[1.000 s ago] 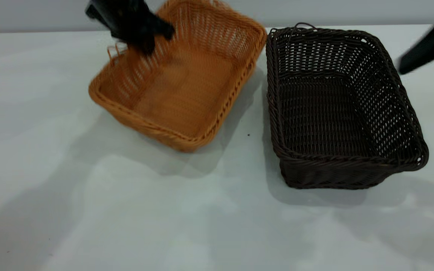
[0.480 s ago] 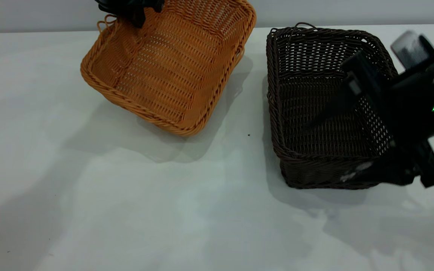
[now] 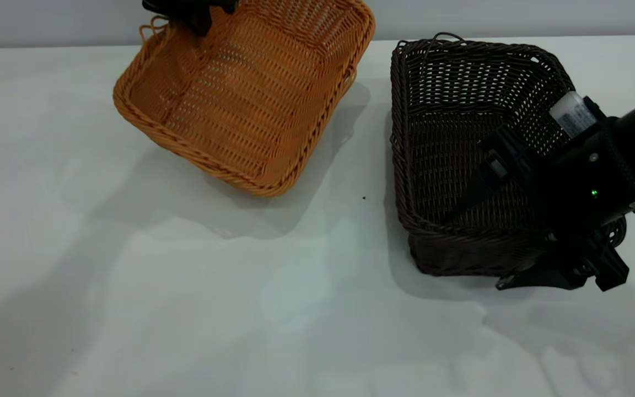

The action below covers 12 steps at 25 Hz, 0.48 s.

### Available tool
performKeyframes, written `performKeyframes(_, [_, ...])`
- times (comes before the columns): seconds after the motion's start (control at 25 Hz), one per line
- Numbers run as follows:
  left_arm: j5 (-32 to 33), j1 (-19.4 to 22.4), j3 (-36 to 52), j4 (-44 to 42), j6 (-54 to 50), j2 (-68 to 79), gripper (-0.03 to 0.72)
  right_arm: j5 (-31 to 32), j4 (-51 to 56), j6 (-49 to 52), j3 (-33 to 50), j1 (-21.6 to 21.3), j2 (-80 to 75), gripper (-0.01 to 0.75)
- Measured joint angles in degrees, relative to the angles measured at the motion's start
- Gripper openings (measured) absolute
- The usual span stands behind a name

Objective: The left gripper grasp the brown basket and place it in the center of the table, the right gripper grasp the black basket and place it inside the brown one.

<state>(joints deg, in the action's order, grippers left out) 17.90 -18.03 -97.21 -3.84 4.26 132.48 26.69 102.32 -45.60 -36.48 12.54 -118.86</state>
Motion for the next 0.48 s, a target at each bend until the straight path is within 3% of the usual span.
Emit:
performKeyframes(0.2, [2.1, 0.0, 0.0, 0.0, 1.8, -0.1, 0.078, -6.6, 0.1, -0.1, -1.7, -0.1, -1.4, 0.512])
performKeyframes(0.36, [3.6, 0.0, 0.0, 0.0, 3.5, -1.7, 0.078, -11.1, 0.9, -0.1, -2.3, -1.2, -1.5, 0.333])
performKeyframes(0.48, [5.4, 0.1, 0.0, -0.4, 3.9, -3.5, 0.078, -12.1, 1.6, -0.7, -3.4, -5.3, -1.5, 0.172])
